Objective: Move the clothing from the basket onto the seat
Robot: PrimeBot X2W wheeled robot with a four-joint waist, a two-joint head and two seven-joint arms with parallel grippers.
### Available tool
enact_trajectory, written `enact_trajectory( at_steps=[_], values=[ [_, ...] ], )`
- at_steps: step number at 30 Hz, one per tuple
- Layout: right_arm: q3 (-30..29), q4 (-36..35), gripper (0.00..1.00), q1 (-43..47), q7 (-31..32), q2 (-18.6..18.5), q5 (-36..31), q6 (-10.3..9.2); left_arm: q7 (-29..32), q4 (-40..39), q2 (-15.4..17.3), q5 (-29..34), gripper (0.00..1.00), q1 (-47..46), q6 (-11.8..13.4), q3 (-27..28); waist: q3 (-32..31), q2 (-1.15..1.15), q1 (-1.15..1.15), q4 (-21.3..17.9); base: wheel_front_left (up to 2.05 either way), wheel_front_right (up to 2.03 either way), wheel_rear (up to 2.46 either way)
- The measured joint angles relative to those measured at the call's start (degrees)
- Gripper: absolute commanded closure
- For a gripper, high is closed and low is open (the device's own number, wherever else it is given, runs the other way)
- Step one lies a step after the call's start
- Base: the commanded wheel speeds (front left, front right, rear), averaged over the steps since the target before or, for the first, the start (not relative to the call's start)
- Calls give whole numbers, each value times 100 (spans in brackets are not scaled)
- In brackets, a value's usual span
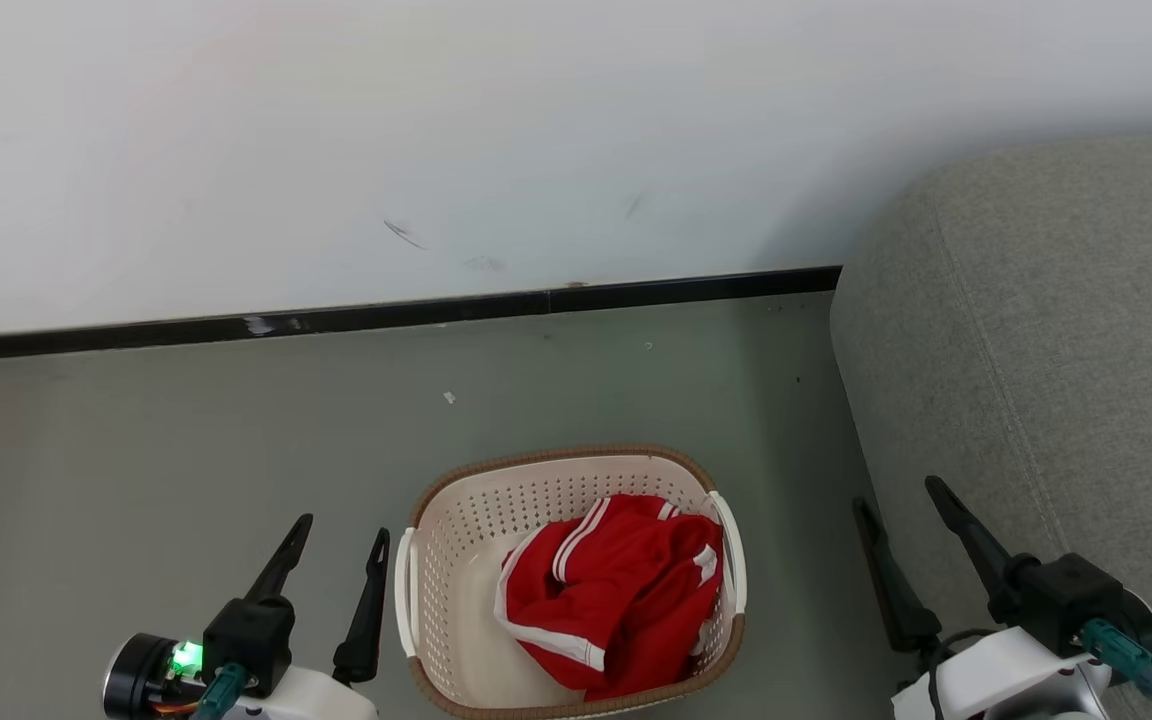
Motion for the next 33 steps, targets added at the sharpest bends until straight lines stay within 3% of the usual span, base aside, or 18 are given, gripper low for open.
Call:
enact_trajectory(
  at_steps=[19,33],
  values=[
    [-444,-522,0,-431,0,5,110,0,121,536,-60,323,0,-1160,-403,-593,976,0,0,-314,0,0,0],
    [-525,-869,0,-1083,-26,4,222,0,269,1167,-12,506,0,-1917,-497,-681,1789,0,0,-670,0,0,0]
  ],
)
